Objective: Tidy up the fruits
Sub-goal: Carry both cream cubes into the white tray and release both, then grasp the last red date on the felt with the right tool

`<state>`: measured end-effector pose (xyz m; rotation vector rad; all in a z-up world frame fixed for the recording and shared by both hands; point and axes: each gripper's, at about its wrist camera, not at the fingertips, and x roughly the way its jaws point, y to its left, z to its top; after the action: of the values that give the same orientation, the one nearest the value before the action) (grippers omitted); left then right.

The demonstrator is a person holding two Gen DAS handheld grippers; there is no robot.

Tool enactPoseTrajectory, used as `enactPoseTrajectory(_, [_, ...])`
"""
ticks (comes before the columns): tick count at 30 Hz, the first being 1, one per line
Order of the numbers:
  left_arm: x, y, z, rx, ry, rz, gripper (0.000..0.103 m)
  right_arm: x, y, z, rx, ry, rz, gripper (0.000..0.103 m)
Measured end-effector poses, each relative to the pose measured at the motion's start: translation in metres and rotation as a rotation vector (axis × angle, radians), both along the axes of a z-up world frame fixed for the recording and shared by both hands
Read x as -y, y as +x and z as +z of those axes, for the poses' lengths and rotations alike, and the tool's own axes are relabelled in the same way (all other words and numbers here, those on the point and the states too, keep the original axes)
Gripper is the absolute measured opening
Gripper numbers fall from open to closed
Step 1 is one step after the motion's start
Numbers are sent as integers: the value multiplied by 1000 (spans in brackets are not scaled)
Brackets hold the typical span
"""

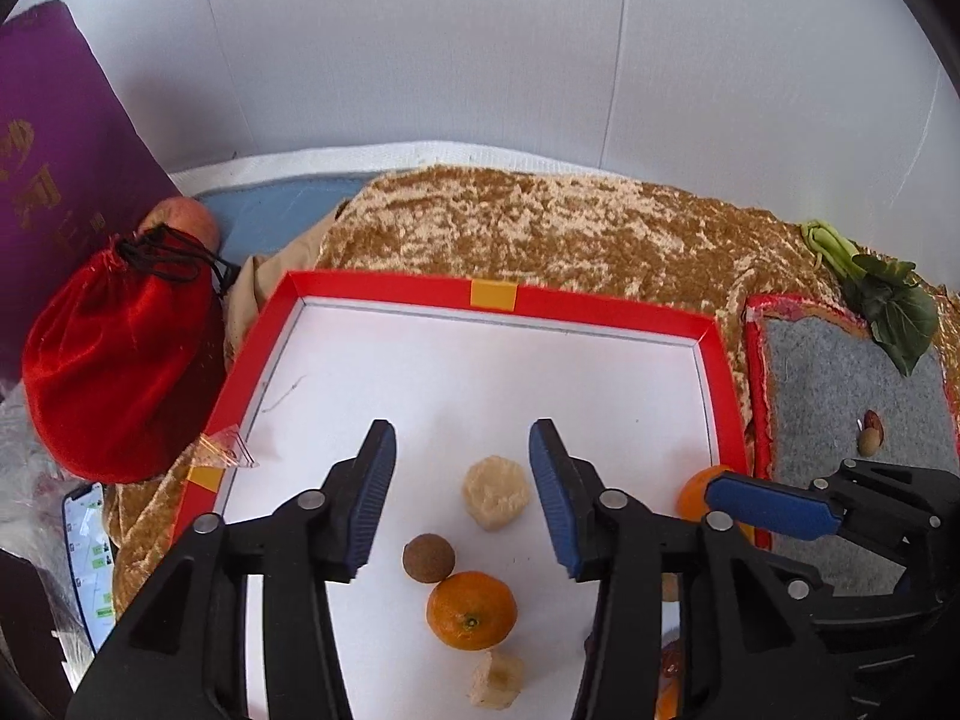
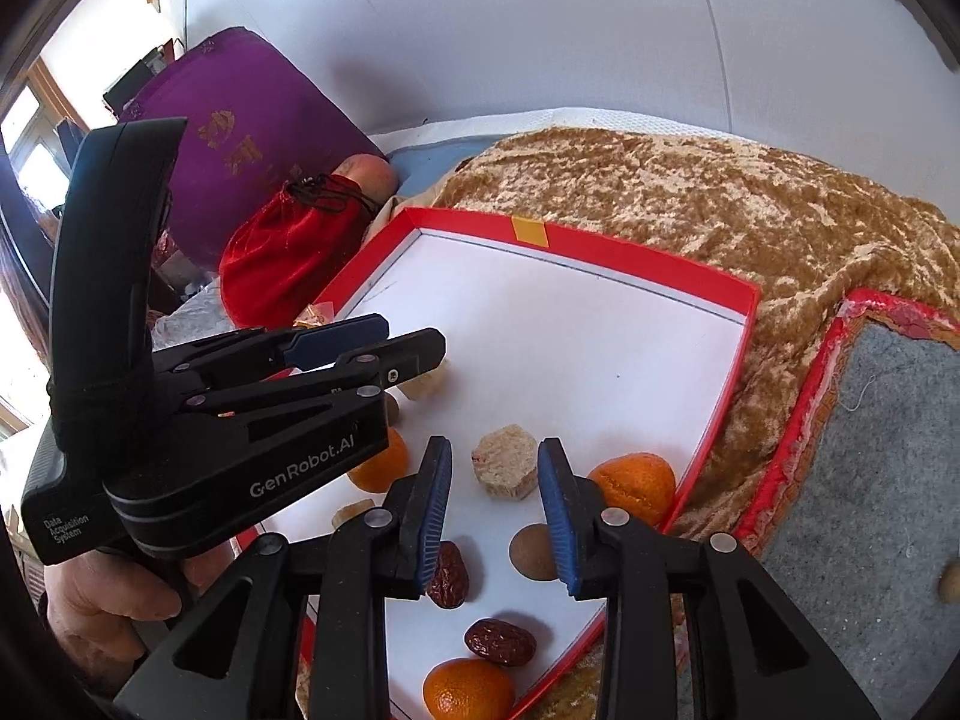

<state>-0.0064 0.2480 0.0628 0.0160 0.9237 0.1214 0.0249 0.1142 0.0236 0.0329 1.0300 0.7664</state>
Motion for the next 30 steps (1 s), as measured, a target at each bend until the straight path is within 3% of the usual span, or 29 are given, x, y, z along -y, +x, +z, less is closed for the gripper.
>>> enactPoseTrajectory(2, [10, -2, 10, 52, 27, -17, 67, 14, 1, 10, 11, 16, -20, 36])
enactPoseTrajectory(5, [34, -6, 22, 114, 65, -77, 76, 42, 7, 23, 25, 33, -69, 37])
enactPoseTrajectory(10, [86, -10, 32, 162, 101, -240, 76, 108, 22, 41, 33, 56, -190, 37])
enactPoseTrajectory(19, [165, -13, 15, 132, 144, -420, 76, 220, 37, 44, -4, 31, -395, 37])
enactPoseTrajectory(25, [198, -11, 0, 106, 186, -449, 76, 246, 38, 16, -92, -85, -420, 37])
enactPoseTrajectory(30, [216, -8, -17, 76, 283, -449, 76, 246, 42, -2, -161, -119, -407, 34])
